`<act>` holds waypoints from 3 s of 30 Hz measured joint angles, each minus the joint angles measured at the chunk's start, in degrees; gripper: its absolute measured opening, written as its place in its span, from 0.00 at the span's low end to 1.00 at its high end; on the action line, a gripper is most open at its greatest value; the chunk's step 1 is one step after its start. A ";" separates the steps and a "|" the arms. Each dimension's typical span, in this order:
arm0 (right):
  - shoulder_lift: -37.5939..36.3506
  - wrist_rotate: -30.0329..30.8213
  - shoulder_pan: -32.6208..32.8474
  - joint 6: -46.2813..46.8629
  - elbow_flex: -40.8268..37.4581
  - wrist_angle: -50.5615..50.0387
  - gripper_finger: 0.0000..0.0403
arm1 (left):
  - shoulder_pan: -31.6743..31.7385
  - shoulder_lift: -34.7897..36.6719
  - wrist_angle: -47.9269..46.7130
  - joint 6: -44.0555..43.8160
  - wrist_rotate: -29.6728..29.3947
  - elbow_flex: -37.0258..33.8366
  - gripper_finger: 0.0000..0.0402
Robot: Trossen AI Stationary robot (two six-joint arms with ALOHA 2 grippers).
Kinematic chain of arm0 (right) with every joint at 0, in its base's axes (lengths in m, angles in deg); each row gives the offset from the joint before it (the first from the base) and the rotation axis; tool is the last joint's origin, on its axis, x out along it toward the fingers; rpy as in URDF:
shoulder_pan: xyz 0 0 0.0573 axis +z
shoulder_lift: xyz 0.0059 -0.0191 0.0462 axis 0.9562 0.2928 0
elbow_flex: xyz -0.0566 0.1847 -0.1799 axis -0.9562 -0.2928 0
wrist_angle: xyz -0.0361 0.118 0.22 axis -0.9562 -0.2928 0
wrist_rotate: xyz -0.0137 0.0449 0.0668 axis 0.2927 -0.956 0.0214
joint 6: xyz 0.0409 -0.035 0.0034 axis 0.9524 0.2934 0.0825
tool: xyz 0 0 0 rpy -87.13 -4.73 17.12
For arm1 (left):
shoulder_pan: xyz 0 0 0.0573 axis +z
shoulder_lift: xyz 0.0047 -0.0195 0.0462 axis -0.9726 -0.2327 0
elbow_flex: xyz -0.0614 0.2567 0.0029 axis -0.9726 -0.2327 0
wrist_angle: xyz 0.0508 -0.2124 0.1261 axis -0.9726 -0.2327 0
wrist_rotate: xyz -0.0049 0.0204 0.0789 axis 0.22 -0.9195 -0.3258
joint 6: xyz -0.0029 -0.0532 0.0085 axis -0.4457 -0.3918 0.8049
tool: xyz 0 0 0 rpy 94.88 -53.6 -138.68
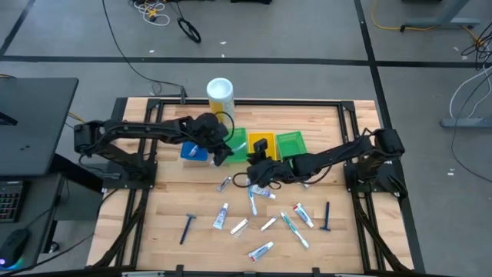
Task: Pick & Place Travel size toiletries
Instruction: Put the blue toothbrush into the blue bin
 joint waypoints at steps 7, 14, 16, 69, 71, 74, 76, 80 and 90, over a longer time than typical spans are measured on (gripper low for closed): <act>-8.19 -3.44 -2.93 15.89 0.02 -15.88 0.25 | 4.77 9.19 -10.70 3.61 -9.98 -0.21 0.16; -13.56 -13.38 -7.17 22.40 -2.61 -15.08 0.25 | 5.12 13.18 -6.39 6.30 -20.08 -8.78 0.15; -13.94 -15.01 -8.07 21.67 -3.33 -12.30 0.25 | 5.12 13.12 -2.68 5.99 -20.12 -12.94 0.15; -13.96 -24.84 -12.94 26.45 -6.03 -1.59 0.25 | 5.10 13.40 -0.76 6.10 -31.71 -17.08 0.43; -13.94 -29.28 -12.94 25.43 -6.03 -2.28 0.25 | 4.81 13.42 -3.05 6.84 -31.62 -15.40 0.43; -13.82 -35.24 -12.83 27.20 -6.03 -2.42 0.25 | 3.95 13.42 -4.71 7.79 -31.94 -13.50 0.42; -13.41 -38.26 -12.49 27.43 -6.03 -2.48 0.26 | 3.44 13.42 -5.30 7.65 -31.97 -12.83 0.42; -11.47 -40.97 -11.41 27.10 -6.03 -2.45 0.32 | 2.70 13.42 -5.41 7.46 -31.96 -12.63 0.42; -2.04 -41.66 -9.10 37.08 -6.03 -0.68 0.48 | 1.40 13.42 -5.39 5.98 -31.66 -12.63 0.42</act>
